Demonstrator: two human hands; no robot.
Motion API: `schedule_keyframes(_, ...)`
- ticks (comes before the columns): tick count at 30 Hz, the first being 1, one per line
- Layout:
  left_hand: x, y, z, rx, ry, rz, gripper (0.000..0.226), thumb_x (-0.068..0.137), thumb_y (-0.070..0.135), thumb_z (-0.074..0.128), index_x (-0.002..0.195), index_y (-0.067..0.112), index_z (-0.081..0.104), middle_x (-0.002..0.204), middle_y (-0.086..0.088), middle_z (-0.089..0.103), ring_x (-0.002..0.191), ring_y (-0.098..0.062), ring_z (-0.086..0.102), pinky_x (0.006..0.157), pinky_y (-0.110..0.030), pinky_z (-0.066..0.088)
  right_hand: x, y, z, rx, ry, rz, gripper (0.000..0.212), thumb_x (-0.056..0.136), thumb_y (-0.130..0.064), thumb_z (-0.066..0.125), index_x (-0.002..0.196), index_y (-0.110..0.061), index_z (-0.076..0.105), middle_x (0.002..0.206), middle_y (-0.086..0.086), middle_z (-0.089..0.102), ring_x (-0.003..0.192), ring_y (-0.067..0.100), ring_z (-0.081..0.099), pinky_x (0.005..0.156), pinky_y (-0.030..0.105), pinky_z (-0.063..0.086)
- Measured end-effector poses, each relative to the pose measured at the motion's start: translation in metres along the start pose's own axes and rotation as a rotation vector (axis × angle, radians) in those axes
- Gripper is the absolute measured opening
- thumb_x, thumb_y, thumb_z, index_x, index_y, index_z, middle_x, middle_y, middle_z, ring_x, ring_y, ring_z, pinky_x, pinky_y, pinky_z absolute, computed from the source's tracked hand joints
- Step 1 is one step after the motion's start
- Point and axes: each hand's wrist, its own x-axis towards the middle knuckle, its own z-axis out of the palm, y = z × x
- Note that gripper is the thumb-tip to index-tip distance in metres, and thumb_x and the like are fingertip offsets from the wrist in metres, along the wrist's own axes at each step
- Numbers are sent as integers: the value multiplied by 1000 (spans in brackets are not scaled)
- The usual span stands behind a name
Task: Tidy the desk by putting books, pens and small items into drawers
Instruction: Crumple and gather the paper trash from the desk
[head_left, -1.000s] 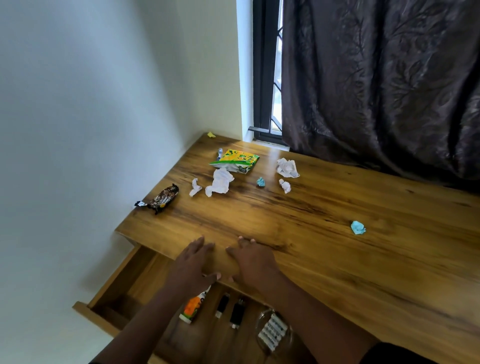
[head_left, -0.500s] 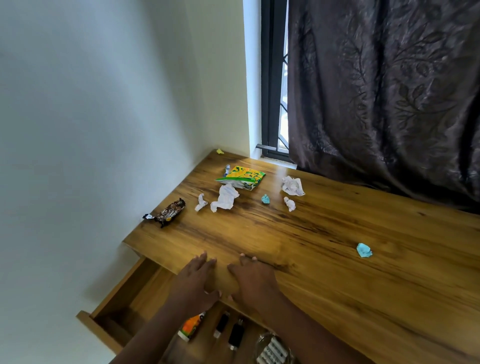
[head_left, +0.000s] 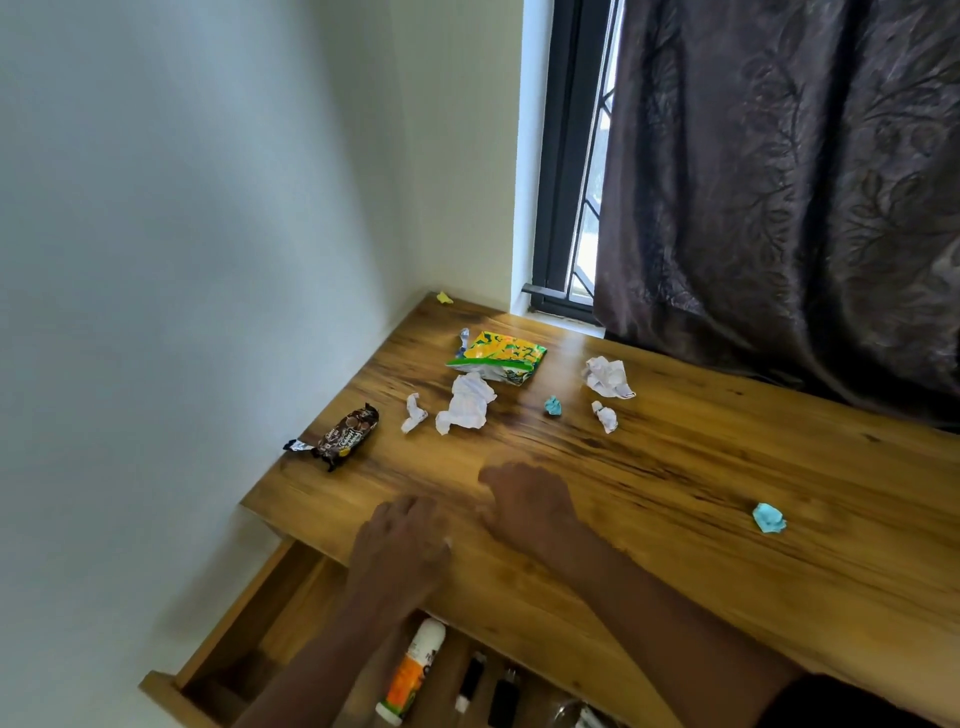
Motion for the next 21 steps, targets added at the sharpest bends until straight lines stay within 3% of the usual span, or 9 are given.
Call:
schedule_keyframes(4,34,-14,-13,-68,6,-2,58,96,44,60,150,33,41,162,7,33,149,-20,30,117,-39,33,50,-9,-13,34,128,22,49,93,-43,63,139,-27,52,131,9,56,118,30,58,85,41,54)
schedule_keyframes(9,62,-41,-10,-10,-43,37,71,91,56,61,154,33,36,166,5,28,152,-22,26,120,-42,33,102,-13,-21,57,103,73,58,97,-42,57,152,-31,41,156,10,38,135,33,43,99,43,46)
schedule_keyframes(16,60,-60,5,26,29,115,68,91,65,51,151,33,42,164,6,34,150,-22,32,118,-43,31,140,-12,-10,-8,113,95,59,94,-42,63,148,-31,44,149,10,44,130,34,48,89,41,49)
schedule_keyframes(21,57,-63,13,8,69,128,68,91,65,46,150,32,44,163,4,37,149,-21,34,116,-41,31,152,-12,-5,-57,154,113,39,98,-36,59,134,-23,61,128,8,59,116,32,59,76,37,47)
